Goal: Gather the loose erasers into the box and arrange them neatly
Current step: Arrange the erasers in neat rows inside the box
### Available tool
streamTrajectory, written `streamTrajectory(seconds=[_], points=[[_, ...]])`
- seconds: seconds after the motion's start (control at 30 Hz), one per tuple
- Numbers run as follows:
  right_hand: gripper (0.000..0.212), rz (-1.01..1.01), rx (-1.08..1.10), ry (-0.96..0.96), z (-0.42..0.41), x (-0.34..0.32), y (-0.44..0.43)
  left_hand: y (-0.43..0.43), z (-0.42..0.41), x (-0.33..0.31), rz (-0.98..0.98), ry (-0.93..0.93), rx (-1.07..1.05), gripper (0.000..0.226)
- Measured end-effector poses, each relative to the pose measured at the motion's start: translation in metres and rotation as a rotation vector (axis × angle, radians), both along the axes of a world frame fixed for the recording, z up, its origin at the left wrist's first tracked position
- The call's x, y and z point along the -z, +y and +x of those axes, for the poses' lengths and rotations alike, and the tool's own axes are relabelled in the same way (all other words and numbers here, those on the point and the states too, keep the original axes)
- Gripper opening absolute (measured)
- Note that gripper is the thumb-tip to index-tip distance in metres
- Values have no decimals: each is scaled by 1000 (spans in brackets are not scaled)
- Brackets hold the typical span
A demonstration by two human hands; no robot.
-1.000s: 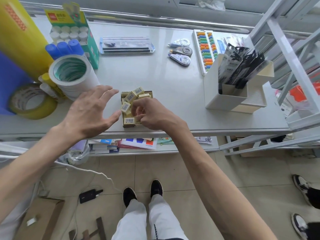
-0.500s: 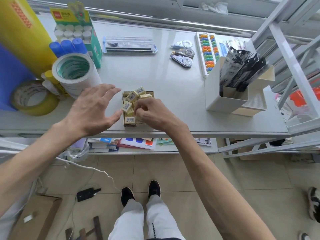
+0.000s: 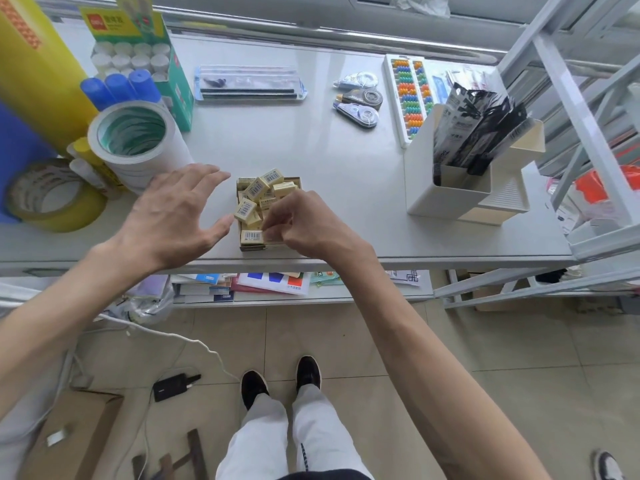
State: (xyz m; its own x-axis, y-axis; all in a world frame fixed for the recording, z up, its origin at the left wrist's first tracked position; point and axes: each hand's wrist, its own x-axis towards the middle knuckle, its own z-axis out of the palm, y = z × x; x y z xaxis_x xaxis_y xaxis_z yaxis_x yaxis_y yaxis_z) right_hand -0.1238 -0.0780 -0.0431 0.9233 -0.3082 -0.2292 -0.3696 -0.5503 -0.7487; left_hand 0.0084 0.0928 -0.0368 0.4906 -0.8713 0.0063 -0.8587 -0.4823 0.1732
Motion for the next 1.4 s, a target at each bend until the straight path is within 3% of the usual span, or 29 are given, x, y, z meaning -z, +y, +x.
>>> streamTrajectory(seconds=[0.23,0.43,0.6,0.73,0.97,1.07,1.27,1.4], points=[[14,-35,36,-45,-2,5,3,0,-1,2,12,11,10,63],[2,-24,48,-45,-3,2,3,-2,-1,2,3,17,12,63],[29,-112,-25,-19,2,2,15,-3,-1,-1,-6,12,8,64],[29,-207,-101,-12,3,5,21,-1,-2,0,-4,20,11,64],[18,6,22,-153,-3,4,20,4,-2,2,2,46,14,63],[22,-5,39,-180,-3,4,20,5,-2,2,2,50,10,64],[9,55,71,-185,-7,5,24,5,-1,3,-5,51,-1,64],[16,146,157,-236,-8,0,19,5,-2,4,-12,54,-3,64]])
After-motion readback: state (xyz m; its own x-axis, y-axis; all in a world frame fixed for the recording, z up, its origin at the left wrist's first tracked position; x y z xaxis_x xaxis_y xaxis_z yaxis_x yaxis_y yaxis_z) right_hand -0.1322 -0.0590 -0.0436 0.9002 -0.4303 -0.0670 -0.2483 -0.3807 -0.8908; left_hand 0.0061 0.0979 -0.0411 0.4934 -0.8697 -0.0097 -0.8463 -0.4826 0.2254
